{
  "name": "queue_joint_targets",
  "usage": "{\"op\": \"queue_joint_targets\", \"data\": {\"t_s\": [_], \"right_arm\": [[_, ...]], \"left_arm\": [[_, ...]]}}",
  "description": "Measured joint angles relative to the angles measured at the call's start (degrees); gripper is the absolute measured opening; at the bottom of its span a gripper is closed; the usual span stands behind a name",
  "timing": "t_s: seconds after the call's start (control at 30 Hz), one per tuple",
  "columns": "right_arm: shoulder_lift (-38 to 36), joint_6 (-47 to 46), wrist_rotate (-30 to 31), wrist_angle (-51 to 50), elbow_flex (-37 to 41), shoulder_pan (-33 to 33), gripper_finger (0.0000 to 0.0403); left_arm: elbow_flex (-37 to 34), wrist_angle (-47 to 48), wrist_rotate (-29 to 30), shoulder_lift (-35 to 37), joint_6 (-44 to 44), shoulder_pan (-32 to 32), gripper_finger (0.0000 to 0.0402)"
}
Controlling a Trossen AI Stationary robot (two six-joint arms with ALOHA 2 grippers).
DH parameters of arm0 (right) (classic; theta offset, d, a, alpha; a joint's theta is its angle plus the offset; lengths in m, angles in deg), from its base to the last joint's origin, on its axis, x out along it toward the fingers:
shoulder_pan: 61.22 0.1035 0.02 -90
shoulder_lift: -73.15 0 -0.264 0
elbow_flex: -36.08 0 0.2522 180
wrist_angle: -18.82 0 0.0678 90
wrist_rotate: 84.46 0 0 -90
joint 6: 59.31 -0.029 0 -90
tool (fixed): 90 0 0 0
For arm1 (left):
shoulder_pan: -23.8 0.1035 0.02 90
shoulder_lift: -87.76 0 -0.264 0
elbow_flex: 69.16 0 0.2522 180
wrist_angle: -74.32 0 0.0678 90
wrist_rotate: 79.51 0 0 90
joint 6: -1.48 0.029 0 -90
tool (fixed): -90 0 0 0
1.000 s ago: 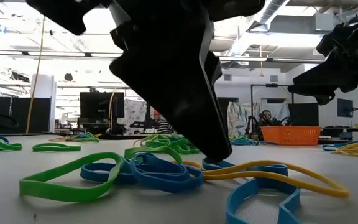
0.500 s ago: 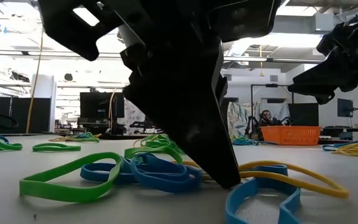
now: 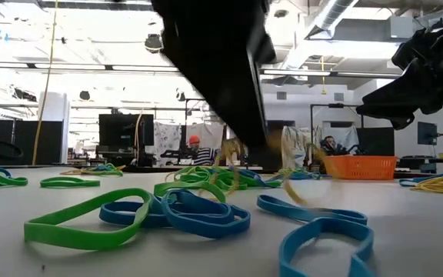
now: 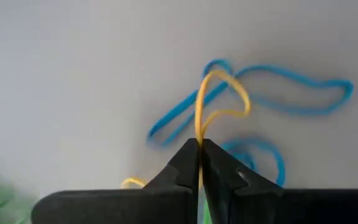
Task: Sort rubber bands into baskets
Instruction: Put the yellow rubber band into the yellow bin
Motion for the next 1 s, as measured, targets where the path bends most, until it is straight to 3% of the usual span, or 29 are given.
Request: {"op": "queue_joint_targets", "data": {"t_s": [0.23, 0.47, 0.63, 1.0], "right_arm": [[0.0, -0.02, 0.0, -0.05, 0.0, 0.02, 0.0179], [0.0, -0.02, 0.0, -0.07, 0.0, 0.0, 0.0179], [0.0, -0.04, -0.02, -0.04, 0.0, 0.0, 0.0179], [0.0, -1.09, -0.07, 0.22, 0.0, 0.0, 0.0179]], "left_arm": [[12.85, 22.61, 2.0, 0.08, -5.37, -3.29, 0.0], [22.09, 40.92, -4.37, 0.17, -16.89, -9.19, 0.0], [22.61, 40.17, -7.99, 1.38, -23.66, -14.15, 0.0], [20.58, 40.43, -8.64, 1.29, -34.0, -21.34, 0.0]]}}
